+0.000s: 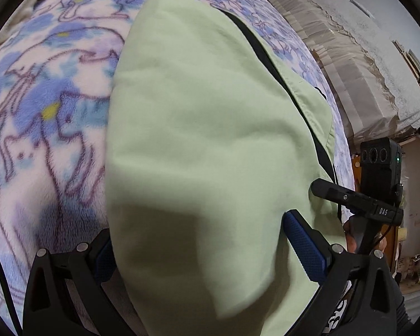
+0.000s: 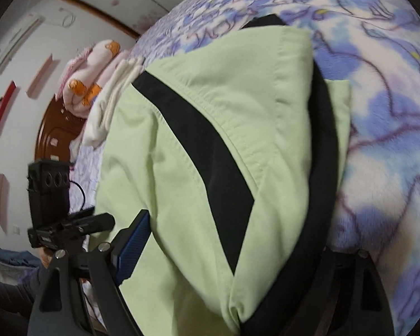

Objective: Fold large clothes

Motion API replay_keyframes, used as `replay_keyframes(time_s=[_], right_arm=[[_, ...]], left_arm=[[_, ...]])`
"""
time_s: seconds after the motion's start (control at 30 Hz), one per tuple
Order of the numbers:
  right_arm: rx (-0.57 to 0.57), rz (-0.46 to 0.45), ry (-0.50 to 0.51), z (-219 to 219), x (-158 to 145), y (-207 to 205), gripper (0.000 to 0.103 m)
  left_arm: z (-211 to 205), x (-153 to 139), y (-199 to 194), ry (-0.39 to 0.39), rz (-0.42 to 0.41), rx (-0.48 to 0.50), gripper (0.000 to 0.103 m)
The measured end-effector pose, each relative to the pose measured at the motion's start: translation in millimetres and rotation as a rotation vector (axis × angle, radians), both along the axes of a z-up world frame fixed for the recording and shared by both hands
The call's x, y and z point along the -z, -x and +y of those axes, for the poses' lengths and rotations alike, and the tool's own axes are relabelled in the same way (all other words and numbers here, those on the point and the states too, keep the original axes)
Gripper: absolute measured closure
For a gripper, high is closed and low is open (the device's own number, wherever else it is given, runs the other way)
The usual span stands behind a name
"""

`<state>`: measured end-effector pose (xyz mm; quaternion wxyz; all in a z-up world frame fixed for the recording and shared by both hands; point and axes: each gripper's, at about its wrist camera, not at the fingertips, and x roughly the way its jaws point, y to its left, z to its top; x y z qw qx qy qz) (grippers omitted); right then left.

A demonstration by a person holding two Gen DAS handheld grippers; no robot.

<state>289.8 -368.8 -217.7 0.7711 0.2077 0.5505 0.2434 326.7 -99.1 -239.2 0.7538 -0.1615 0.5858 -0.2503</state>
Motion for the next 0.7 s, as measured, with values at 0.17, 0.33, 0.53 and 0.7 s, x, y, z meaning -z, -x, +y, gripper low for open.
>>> replay_keyframes(time_s=[0.17, 0.33, 0.53, 0.7], right_arm=[[0.016, 0.02, -0.011, 0.3, 2.9, 0.5, 0.016], [0.037, 0.019, 0.048, 3.9, 2.2, -3.6, 0.02], [0.106, 0.014, 0.066, 5.7, -10.7, 11.0, 0.079], [0.132, -0.063, 0.181, 42.6, -48.0, 34.3, 0.09]], left_arm=[[-2.3, 0.6, -1.2, -0.02, -0.002, 0.0, 0.0], [-9.1, -1.2, -1.2, -0.052, -0.004, 0.001, 0.0], [-15.4, -20.9, 9.3, -0.097, -0.09, -0.026, 0.04], [-7.0, -56.3, 25.5, -0.11, -0.159, -0.017, 0.073]])
